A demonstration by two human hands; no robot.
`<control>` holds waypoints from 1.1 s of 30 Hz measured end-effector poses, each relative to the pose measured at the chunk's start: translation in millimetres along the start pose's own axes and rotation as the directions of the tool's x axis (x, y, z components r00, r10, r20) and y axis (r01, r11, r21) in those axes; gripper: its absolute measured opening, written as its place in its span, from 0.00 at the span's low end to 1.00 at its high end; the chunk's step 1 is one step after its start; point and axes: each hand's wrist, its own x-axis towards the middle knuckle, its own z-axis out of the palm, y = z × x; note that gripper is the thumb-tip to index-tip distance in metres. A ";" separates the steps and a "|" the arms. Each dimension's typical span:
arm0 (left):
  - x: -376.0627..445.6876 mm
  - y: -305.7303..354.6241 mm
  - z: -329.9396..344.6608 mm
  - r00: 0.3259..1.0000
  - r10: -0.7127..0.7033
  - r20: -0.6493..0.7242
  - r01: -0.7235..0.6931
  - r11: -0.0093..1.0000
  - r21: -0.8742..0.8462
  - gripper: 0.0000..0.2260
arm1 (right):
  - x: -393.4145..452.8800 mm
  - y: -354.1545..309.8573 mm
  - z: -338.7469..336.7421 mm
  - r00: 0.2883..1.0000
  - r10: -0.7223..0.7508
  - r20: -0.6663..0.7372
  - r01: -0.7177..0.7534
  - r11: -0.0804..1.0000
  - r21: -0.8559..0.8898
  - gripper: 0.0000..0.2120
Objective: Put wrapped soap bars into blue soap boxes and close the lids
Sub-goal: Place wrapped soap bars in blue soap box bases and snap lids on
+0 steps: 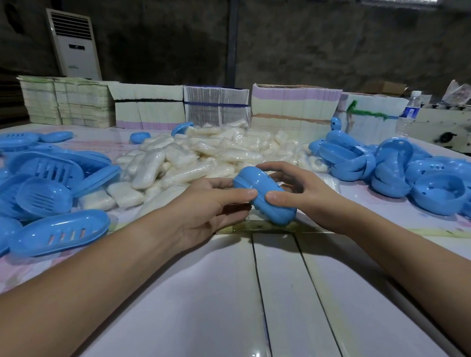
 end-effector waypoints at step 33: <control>-5.2 2.5 5.2 1.000 0.019 0.015 -0.018 0.998 -0.065 0.12 | -0.4 -3.1 -1.1 1.000 0.010 -0.019 -0.011 0.995 -0.097 0.31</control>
